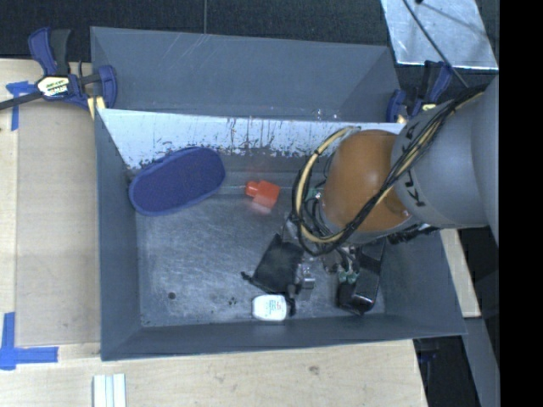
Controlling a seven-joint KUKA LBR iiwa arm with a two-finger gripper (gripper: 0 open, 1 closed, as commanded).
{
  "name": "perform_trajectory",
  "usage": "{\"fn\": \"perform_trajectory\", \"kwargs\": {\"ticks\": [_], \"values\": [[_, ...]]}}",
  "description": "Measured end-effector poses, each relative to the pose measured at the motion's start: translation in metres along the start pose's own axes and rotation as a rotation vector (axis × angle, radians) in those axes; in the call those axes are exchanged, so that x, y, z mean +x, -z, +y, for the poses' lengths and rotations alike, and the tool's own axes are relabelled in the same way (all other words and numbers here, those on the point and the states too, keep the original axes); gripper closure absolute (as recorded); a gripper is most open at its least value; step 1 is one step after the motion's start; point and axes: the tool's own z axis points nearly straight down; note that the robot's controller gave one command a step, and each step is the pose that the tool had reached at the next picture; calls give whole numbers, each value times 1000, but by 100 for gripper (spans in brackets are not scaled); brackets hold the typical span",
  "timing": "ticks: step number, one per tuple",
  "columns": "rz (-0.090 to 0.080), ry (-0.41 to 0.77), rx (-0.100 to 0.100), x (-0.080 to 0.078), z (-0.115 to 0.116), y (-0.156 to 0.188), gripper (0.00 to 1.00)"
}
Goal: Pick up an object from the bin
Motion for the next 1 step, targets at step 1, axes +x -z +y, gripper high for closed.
{"fn": "perform_trajectory", "kwargs": {"ticks": [1], "values": [[-9,-3,0,-3,-2,5,100]]}}
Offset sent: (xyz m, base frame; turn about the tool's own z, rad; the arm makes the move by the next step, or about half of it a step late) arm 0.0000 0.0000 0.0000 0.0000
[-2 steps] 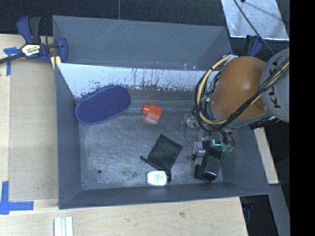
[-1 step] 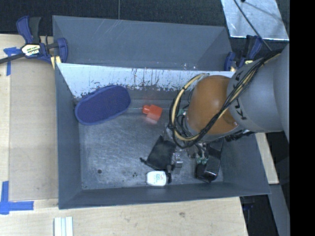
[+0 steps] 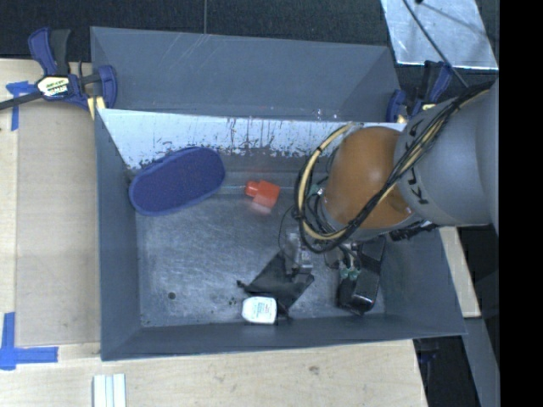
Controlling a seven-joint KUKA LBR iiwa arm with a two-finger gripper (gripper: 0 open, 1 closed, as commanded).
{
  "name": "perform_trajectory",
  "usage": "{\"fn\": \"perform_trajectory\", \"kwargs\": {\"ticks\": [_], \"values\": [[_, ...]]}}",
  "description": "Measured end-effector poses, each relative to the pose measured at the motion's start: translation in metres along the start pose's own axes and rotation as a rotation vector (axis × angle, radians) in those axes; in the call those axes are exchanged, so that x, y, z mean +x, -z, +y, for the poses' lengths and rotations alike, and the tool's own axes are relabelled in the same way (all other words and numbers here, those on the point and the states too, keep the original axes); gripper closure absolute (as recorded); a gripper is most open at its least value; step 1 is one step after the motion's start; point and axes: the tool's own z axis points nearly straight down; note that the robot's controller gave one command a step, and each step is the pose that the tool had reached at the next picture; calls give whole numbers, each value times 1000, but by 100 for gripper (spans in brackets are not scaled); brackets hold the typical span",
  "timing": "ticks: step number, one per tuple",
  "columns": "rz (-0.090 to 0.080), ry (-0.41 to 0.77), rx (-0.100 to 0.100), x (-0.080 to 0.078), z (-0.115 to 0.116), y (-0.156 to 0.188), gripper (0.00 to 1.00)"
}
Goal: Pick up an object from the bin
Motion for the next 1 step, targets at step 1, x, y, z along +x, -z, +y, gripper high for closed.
{"fn": "perform_trajectory", "kwargs": {"ticks": [1], "values": [[-6,4,2,-29,-34,91,100]]}}
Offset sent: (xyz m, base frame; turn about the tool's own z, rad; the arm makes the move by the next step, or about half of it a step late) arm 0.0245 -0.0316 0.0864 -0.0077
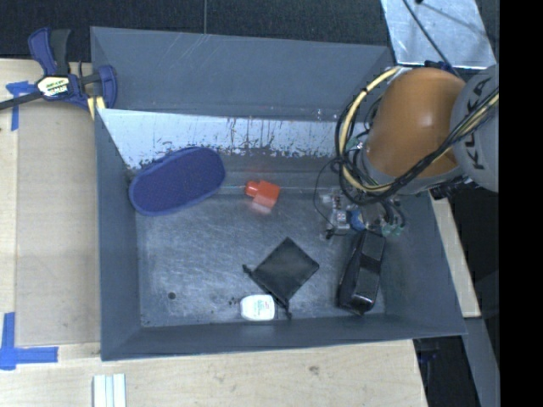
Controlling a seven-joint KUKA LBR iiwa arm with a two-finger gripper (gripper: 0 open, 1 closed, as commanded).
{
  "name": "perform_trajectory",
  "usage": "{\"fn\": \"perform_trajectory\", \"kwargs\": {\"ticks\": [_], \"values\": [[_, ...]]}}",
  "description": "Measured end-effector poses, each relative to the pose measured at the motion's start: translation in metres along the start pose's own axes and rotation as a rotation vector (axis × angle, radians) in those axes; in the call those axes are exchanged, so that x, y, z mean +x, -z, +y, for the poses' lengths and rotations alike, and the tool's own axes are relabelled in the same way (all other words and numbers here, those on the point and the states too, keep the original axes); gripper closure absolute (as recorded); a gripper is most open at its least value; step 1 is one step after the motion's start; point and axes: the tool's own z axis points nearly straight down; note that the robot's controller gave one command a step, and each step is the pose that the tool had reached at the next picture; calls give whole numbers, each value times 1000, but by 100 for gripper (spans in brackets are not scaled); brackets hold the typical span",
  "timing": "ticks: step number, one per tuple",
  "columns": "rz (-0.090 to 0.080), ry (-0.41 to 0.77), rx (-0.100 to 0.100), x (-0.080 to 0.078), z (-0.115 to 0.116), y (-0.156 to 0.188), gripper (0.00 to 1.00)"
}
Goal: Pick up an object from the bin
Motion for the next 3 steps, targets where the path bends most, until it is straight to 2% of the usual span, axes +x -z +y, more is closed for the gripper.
{"fn": "perform_trajectory", "kwargs": {"ticks": [1,2,3], "values": [[10,3,-2,3,2,-5,0],[18,59,-4,25,50,-97,0],[8,56,-3,22,47,-91,100]]}}
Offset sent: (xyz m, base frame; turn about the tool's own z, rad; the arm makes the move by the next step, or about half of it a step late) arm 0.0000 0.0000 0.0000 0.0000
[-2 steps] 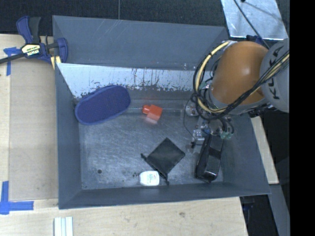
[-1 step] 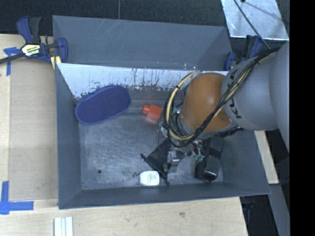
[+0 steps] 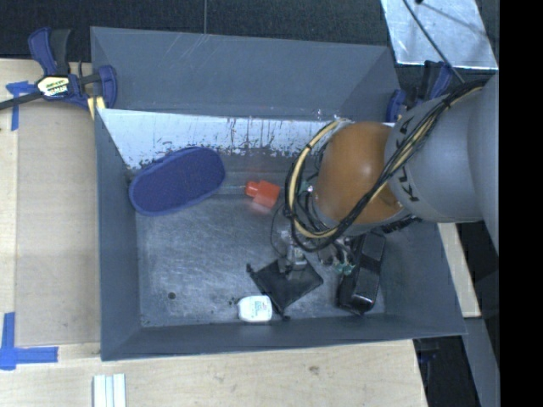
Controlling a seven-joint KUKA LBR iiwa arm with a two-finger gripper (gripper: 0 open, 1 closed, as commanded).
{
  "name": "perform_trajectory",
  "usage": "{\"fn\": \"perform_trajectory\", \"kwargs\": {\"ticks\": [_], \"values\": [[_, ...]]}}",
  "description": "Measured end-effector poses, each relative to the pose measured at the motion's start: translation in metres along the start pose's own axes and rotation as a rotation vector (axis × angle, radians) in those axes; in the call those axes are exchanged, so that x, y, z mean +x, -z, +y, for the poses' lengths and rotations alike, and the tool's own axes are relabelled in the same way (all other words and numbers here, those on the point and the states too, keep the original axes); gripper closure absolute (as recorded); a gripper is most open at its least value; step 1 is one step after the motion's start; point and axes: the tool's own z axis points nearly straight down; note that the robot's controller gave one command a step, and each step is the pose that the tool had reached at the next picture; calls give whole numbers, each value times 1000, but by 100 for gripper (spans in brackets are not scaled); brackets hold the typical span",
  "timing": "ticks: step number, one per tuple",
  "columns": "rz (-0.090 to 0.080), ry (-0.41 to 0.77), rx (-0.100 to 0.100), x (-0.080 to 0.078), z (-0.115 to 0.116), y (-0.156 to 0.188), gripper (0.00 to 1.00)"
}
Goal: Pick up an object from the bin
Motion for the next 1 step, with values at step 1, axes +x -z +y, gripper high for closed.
{"fn": "perform_trajectory", "kwargs": {"ticks": [1], "values": [[-9,2,1,-40,-15,129,100]]}}
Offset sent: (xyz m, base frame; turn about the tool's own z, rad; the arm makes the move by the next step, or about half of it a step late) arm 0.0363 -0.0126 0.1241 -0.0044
